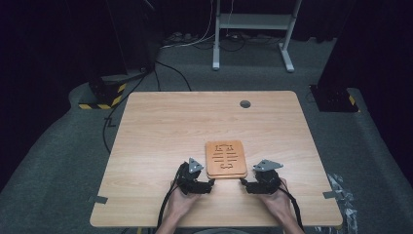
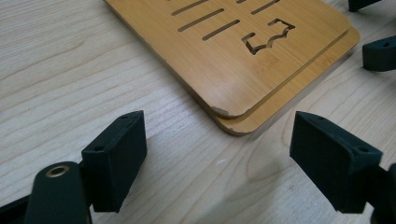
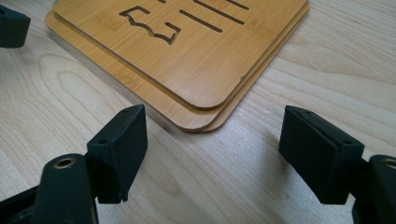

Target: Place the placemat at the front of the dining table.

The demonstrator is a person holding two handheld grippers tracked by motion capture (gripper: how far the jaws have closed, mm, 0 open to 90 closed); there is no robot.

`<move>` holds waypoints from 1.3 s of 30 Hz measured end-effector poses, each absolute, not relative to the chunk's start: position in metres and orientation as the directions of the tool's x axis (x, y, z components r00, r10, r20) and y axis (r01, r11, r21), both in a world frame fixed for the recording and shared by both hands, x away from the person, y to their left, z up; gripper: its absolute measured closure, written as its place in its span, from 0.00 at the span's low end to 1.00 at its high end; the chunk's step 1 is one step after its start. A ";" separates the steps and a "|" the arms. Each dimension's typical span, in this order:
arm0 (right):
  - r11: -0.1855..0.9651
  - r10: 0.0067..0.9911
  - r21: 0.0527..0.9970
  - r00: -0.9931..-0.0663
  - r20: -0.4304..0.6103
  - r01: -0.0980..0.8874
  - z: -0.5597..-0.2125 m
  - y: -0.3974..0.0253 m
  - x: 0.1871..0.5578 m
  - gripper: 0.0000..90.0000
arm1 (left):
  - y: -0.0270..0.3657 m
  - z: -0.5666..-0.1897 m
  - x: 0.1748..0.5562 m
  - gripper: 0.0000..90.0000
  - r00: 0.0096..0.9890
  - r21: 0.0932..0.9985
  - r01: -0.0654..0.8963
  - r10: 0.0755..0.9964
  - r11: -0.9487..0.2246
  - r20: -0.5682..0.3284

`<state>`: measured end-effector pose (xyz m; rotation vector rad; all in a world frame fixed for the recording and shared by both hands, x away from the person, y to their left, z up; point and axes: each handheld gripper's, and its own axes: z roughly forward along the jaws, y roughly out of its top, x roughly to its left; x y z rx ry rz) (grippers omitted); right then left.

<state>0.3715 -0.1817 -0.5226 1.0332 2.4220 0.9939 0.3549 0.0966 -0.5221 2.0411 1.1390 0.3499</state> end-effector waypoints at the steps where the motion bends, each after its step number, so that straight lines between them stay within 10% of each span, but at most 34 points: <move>1: 0.495 0.730 0.709 -0.683 -0.024 0.503 -0.522 -0.181 0.372 0.26 | 0.096 -0.522 0.356 0.21 0.570 0.727 0.606 0.814 -0.323 -0.114; 39: 0.537 0.714 0.691 -0.697 -0.066 0.484 -0.519 -0.155 0.376 0.33 | 0.079 -0.519 0.369 0.32 0.570 0.718 0.600 0.819 -0.354 -0.072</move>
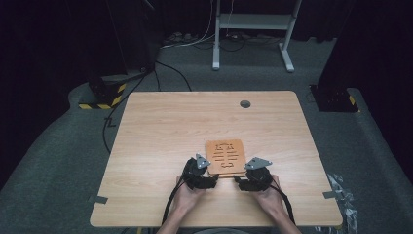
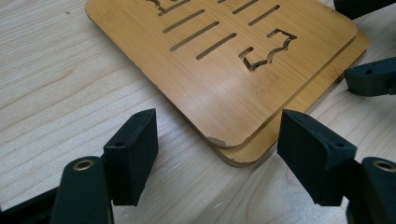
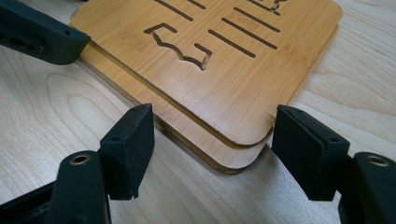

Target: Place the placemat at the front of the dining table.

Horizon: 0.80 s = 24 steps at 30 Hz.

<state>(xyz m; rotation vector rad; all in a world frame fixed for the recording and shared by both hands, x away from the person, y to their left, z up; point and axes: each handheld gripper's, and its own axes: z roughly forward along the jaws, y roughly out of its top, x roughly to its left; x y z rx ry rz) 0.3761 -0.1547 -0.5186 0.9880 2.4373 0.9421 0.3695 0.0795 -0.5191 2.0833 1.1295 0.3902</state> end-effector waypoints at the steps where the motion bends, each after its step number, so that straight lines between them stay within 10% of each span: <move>1: 0.535 0.714 0.691 -0.697 -0.062 0.486 -0.518 -0.155 0.376 0.33 | 0.079 -0.519 0.370 0.33 0.569 0.717 0.601 0.819 -0.353 -0.073; 24: 0.529 0.731 0.681 -0.679 -0.063 0.506 -0.517 -0.146 0.381 0.38 | 0.089 -0.519 0.380 0.39 0.551 0.721 0.611 0.830 -0.328 -0.089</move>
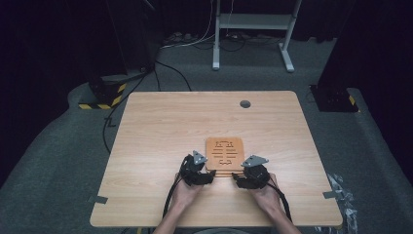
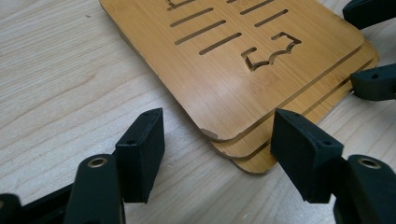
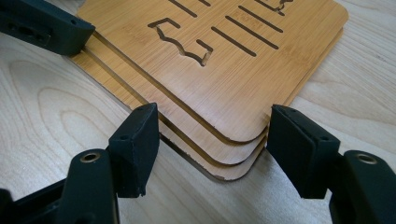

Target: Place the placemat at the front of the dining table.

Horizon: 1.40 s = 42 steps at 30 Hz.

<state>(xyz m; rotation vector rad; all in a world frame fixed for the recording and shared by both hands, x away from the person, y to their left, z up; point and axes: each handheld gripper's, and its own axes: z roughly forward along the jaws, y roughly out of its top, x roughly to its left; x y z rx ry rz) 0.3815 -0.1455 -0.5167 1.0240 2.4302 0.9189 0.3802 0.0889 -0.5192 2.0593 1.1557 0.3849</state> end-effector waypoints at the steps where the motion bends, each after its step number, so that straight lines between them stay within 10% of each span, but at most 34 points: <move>1: 0.531 0.731 0.682 -0.679 -0.068 0.503 -0.517 -0.145 0.382 0.38 | 0.090 -0.519 0.381 0.39 0.556 0.721 0.607 0.827 -0.333 -0.087; 42: 0.507 0.727 0.706 -0.685 -0.043 0.494 -0.510 -0.143 0.383 0.34 | 0.096 -0.519 0.382 0.37 0.529 0.731 0.623 0.838 -0.279 -0.132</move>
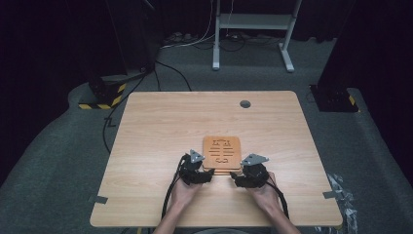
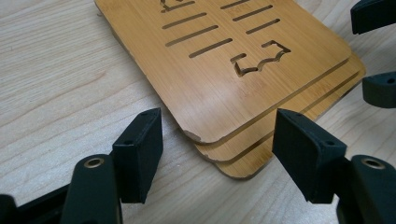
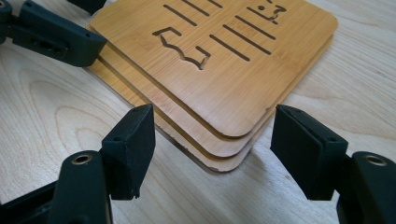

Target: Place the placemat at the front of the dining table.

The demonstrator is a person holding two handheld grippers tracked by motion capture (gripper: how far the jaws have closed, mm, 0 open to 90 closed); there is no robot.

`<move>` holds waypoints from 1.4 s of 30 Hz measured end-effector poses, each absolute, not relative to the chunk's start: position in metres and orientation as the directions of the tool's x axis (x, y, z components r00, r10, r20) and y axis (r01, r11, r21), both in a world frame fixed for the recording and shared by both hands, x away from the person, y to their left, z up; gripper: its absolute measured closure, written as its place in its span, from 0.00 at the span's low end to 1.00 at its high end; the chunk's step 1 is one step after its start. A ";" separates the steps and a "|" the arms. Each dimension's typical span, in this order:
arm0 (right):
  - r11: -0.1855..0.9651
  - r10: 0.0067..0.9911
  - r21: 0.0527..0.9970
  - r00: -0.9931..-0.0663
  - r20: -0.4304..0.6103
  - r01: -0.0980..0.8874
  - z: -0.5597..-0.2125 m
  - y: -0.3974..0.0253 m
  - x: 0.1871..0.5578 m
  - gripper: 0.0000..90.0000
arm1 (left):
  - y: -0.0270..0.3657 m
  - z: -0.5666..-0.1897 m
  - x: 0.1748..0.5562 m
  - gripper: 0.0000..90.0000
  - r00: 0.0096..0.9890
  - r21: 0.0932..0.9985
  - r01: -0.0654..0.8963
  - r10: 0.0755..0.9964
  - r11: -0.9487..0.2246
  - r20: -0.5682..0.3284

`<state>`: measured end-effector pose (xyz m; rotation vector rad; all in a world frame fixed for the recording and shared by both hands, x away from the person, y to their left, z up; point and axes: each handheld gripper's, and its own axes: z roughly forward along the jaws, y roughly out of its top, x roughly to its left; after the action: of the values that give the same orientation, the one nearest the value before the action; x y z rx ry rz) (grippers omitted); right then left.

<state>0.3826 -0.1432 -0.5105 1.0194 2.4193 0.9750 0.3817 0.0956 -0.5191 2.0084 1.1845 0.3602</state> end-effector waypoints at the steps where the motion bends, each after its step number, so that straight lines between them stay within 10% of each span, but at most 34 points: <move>1: 0.505 0.728 0.708 -0.684 -0.043 0.493 -0.510 -0.145 0.383 0.33 | 0.096 -0.519 0.382 0.37 0.532 0.732 0.621 0.837 -0.279 -0.132; 42: 0.348 0.861 0.686 -0.507 0.035 0.639 -0.511 -0.165 0.418 0.33 | 0.104 -0.524 0.369 0.39 0.510 0.749 0.635 0.830 -0.188 -0.224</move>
<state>0.4178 -0.1655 -0.5112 1.3274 2.2842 0.9338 0.3688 0.1044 -0.5236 1.9111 1.2064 0.2927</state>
